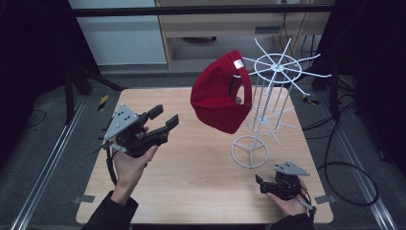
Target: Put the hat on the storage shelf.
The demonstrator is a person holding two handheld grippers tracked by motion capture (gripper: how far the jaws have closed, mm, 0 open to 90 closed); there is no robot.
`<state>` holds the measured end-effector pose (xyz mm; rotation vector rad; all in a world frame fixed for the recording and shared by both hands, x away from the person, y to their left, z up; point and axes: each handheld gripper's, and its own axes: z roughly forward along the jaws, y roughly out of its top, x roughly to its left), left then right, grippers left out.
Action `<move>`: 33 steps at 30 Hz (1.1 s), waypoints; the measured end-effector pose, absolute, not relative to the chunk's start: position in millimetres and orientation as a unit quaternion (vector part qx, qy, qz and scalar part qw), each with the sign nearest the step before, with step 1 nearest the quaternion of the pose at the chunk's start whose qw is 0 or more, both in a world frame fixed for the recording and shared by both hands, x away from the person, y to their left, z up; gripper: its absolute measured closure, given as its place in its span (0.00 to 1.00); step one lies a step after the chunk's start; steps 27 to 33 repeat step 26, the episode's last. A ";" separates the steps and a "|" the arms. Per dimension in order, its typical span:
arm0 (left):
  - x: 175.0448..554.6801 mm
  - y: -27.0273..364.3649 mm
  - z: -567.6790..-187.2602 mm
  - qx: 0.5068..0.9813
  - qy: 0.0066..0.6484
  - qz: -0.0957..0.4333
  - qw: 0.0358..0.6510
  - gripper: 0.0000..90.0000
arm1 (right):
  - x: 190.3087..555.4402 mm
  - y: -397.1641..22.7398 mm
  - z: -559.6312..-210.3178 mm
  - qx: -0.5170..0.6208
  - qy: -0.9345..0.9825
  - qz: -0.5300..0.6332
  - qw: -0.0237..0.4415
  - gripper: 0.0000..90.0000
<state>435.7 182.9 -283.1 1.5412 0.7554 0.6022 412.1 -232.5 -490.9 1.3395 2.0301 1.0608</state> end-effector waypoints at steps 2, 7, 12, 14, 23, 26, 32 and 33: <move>436.0 193.4 -296.8 0.670 0.341 0.261 0.606 0.41 | 412.1 -232.6 -490.9 0.490 0.742 0.388 0.242 0.17; 439.5 222.6 -335.9 0.677 0.380 0.258 0.576 0.40 | 412.2 -233.5 -491.3 0.492 0.741 0.388 0.243 0.17; 441.8 251.3 -377.0 0.682 0.421 0.253 0.541 0.39 | 412.0 -233.9 -491.3 0.495 0.739 0.387 0.242 0.17; 441.9 265.6 -402.1 0.690 0.442 0.250 0.516 0.38 | 411.8 -234.2 -491.4 0.498 0.738 0.387 0.240 0.17; 444.7 293.6 -454.3 0.711 0.486 0.239 0.447 0.35 | 412.4 -234.4 -492.3 0.501 0.739 0.382 0.239 0.17; 446.5 298.9 -463.8 0.719 0.492 0.241 0.428 0.33 | 412.6 -234.0 -492.6 0.503 0.739 0.381 0.236 0.17; 446.5 298.9 -463.8 0.719 0.492 0.241 0.428 0.33 | 412.6 -234.0 -492.6 0.503 0.739 0.381 0.236 0.17; 446.5 298.9 -463.8 0.719 0.492 0.241 0.428 0.33 | 412.6 -234.0 -492.6 0.503 0.739 0.381 0.236 0.17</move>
